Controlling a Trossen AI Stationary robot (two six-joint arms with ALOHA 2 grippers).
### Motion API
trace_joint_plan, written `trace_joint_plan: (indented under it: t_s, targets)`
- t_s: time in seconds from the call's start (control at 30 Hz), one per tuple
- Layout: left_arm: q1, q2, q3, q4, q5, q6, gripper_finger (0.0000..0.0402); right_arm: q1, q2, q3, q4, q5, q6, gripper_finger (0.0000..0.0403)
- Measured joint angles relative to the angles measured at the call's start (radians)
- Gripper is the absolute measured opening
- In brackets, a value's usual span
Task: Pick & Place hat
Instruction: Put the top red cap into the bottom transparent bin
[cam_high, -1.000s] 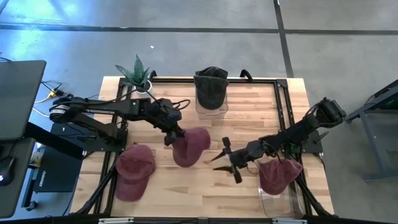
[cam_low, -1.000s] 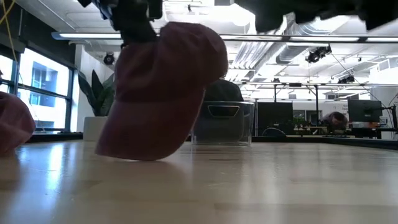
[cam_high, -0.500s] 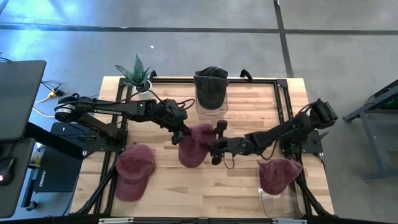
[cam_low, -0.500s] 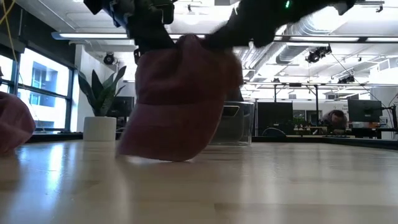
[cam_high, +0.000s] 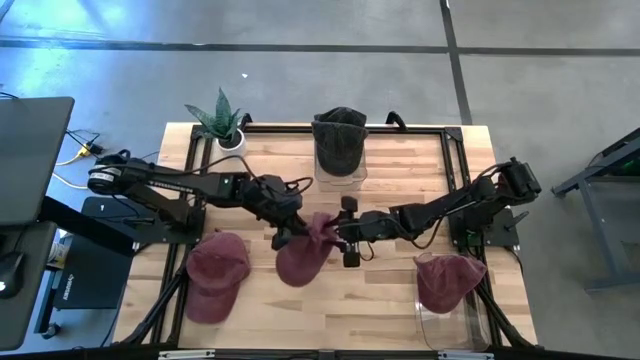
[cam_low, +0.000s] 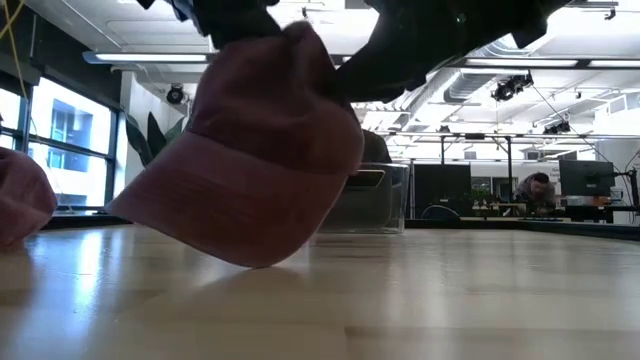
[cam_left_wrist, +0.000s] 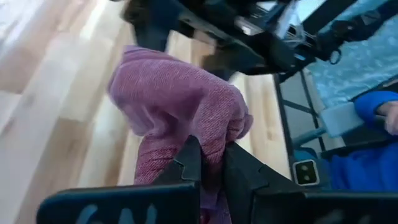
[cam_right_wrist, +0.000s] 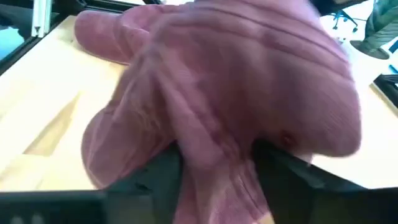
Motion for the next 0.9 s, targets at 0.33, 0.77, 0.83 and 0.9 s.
trace_joint_plan:
  t_s: [0.33,0.77,0.83,0.9]
  targets:
    - [-0.016,-0.006,0.0,0.003,0.063,0.1,0.0051,0.021,-0.017,0.0,-0.018,-0.113,-0.047,0.0014]
    - [-0.069,0.105,0.0,-0.011,0.17,0.371,0.0232,0.033,-0.101,-0.053,-0.159,-0.368,0.099,0.0014]
    - [-0.09,0.14,0.0,-0.008,0.152,0.427,0.0241,0.017,-0.101,-0.071,-0.155,-0.386,0.101,0.0008]
    - [-0.107,0.182,0.0,0.014,0.094,0.456,0.0244,0.003,-0.101,-0.084,-0.13,-0.426,0.101,0.0005]
